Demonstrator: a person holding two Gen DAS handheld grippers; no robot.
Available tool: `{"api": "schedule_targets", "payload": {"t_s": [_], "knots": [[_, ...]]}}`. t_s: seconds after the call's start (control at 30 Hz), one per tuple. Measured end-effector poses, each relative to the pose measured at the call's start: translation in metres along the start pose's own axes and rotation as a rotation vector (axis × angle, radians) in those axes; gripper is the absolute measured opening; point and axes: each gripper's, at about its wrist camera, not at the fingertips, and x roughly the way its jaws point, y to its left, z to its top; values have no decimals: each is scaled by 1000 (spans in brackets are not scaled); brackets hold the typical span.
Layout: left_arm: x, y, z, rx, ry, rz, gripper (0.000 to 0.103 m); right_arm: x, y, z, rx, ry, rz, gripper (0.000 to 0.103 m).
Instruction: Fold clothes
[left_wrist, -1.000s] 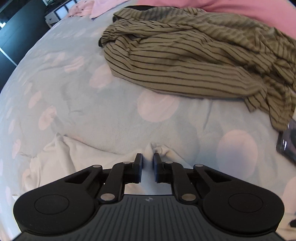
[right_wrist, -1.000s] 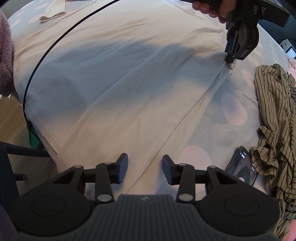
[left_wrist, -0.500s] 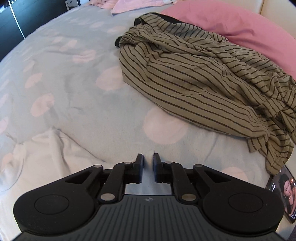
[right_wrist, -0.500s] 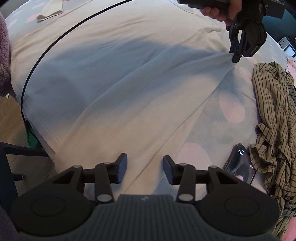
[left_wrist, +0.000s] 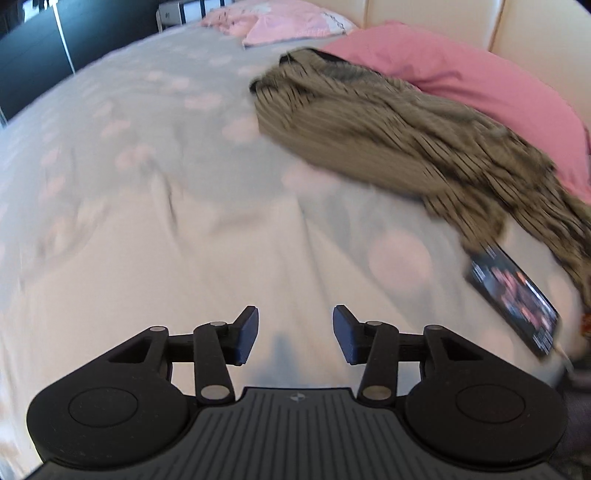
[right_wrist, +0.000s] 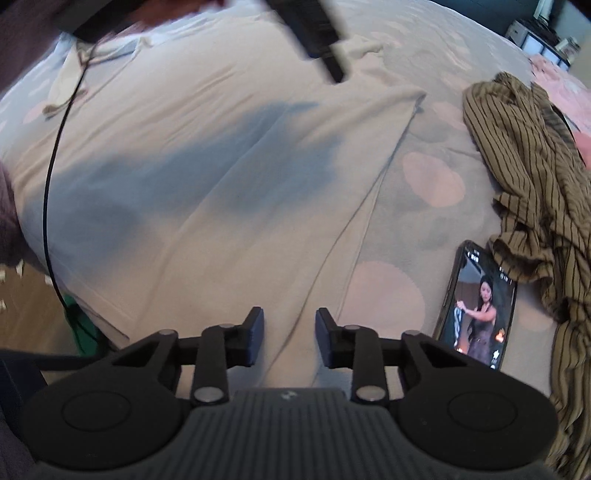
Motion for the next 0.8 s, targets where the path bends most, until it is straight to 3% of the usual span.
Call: {"api": "schedule_targets", "payload": {"t_s": [0.23, 0.37, 0.53, 0.57, 0.63, 0.8], "knots": [[-28, -27, -92, -90, 41, -47, 38, 2, -26, -1, 227, -58, 78, 28], [-34, -42, -127, -136, 38, -50, 38, 6, -24, 5, 245, -80, 67, 21], [-30, -56, -146, -135, 52, -54, 38, 18, -24, 14, 268, -59, 39, 20], [-29, -58, -147, -129, 56, -59, 38, 20, -25, 16, 275, -46, 33, 19], [-28, -61, -148, -113, 55, -59, 38, 24, -25, 18, 287, -27, 40, 5], [-33, -64, -153, -102, 46, -63, 38, 6, -26, 24, 304, -22, -13, 5]]}}
